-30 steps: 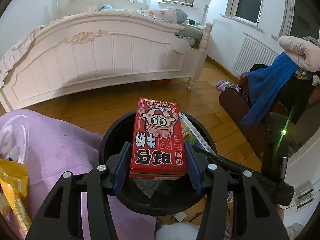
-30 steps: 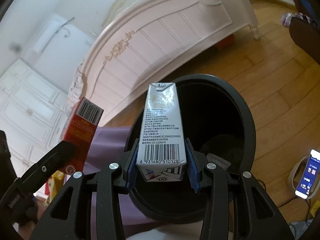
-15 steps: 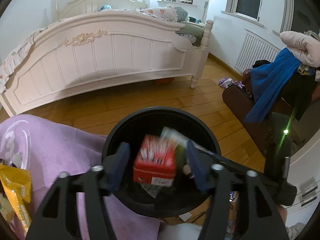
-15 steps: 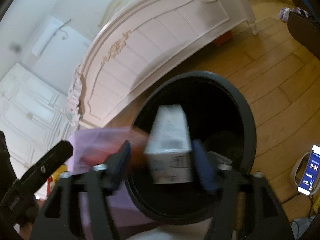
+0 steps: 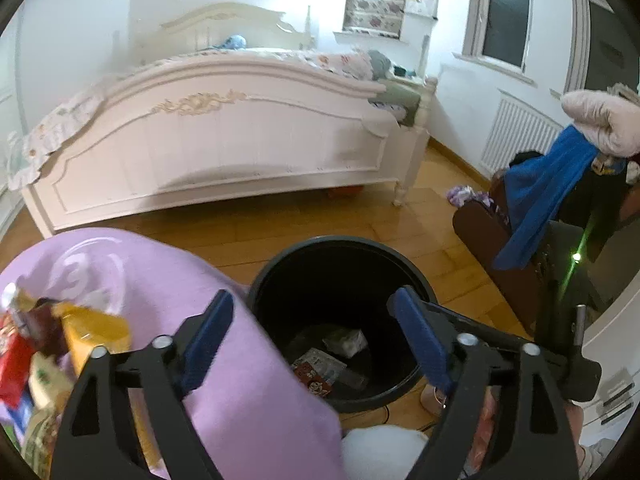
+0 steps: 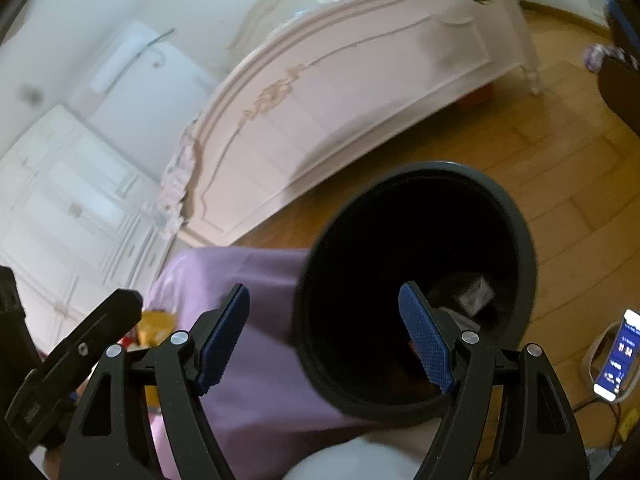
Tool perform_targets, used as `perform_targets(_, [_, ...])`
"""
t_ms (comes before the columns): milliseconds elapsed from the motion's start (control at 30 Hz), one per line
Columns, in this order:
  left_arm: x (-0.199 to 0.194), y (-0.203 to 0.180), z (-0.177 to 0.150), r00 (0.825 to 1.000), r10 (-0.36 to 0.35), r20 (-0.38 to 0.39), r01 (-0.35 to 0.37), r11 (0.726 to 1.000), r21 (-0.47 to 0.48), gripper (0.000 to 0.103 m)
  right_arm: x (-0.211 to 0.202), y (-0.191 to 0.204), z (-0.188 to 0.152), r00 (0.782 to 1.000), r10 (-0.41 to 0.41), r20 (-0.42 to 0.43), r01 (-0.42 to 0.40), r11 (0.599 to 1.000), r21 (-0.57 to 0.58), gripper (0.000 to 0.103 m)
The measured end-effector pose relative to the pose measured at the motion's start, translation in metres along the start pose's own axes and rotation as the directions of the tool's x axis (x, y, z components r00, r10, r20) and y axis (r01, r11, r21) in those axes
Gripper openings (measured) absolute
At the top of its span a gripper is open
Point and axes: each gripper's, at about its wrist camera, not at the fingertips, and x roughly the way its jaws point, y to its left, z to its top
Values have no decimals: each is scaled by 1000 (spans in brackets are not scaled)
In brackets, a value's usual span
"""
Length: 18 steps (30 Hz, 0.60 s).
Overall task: Collect trash
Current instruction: 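Carry both boxes over the black bin and open both tools to drop them, then return both tools to the table pile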
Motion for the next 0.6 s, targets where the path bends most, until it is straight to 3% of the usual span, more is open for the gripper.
perform_targets(267, [-69, 66, -30, 992, 109, 58, -102, 989, -112, 87, 0, 85, -18, 996, 69, -54, -78, 982, -171, 77])
perform_targets(467, [-123, 165, -74, 964, 263, 28, -245, 927, -285, 90, 13, 159, -43, 983, 113, -145, -155, 934, -322, 77])
perform_targets(600, [-155, 220, -103, 941, 338, -7, -327, 905, -271, 90, 26, 213, -64, 964, 131, -230, -223, 872, -436, 77])
